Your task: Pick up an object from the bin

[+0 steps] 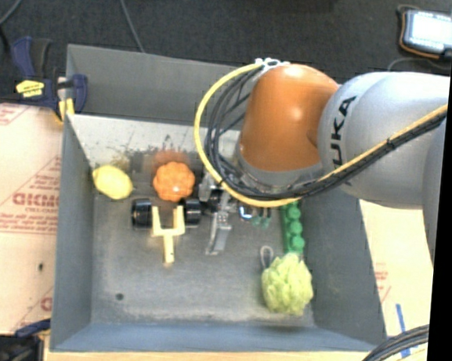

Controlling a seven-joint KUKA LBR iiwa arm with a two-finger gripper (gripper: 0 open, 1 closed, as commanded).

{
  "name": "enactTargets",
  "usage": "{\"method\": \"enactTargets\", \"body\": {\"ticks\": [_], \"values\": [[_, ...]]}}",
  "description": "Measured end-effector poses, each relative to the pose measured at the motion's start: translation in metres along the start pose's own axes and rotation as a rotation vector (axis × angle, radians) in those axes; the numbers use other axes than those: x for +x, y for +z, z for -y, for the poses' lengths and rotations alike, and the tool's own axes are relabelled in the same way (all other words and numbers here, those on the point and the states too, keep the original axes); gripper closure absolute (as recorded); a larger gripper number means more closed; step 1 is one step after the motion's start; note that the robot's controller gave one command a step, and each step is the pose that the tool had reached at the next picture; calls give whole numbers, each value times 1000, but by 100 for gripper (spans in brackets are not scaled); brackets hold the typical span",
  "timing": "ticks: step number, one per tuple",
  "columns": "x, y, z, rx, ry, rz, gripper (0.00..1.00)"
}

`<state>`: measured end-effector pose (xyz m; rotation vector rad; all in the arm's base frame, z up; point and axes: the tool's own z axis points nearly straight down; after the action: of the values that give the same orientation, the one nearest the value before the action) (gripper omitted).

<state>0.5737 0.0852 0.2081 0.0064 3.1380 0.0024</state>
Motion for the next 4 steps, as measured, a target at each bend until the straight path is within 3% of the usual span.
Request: {"method": "enactTargets", "body": {"ticks": [1, 2, 3, 4], "values": [[0, 0, 0, 0, 0, 0, 0], [5, 36, 0, 1, -53, 9, 0], [-12, 74, 18, 1, -256, 4, 0], [-26, 102, 9, 5, -426, 10, 0]]}}
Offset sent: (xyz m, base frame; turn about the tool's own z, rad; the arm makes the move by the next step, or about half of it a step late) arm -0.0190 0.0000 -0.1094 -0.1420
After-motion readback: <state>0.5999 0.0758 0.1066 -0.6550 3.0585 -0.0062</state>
